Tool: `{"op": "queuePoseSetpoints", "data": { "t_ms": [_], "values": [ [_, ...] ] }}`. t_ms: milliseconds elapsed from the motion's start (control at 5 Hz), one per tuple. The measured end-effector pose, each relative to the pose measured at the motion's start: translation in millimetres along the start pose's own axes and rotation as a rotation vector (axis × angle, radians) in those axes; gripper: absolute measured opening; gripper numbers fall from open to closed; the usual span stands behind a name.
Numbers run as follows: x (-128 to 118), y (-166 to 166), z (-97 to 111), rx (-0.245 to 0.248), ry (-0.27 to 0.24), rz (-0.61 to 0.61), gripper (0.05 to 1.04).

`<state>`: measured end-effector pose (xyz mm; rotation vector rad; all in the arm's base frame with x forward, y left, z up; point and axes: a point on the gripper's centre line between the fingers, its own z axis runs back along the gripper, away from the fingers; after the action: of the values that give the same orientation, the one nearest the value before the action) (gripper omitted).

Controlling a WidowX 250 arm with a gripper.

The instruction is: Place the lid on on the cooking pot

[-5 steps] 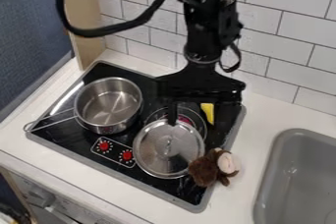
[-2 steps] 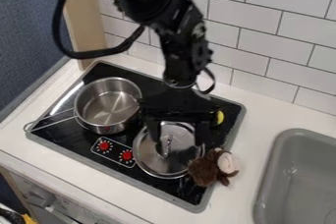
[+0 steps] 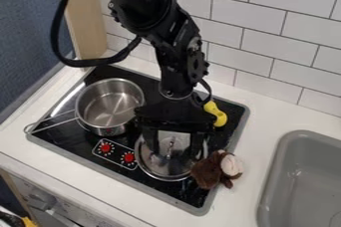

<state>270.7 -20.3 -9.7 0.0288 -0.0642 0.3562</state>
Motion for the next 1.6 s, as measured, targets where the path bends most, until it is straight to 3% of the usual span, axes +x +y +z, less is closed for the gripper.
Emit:
{"op": "queuePoseSetpoints", "data": {
  "t_ms": [400, 600, 800, 1200, 1400, 1600],
  "values": [
    [-1.7, -3.8, -0.6, -0.007, -0.018, -0.020, 0.401],
    [-3.2, -4.5, 0.9, -0.004, -0.021, -0.022, 0.193],
    [-7.2, -9.3, 2.9, -0.014, -0.027, -0.046, 0.072],
    [-9.2, -24.0, 32.6, -0.056, -0.075, -0.068, 0.055],
    [5.2, -23.5, 53.9, -0.099, -0.130, -0.036, 0.055],
    [20.8, -9.0, 64.4, -0.100, -0.140, 0.034, 0.055]
  ]
}}
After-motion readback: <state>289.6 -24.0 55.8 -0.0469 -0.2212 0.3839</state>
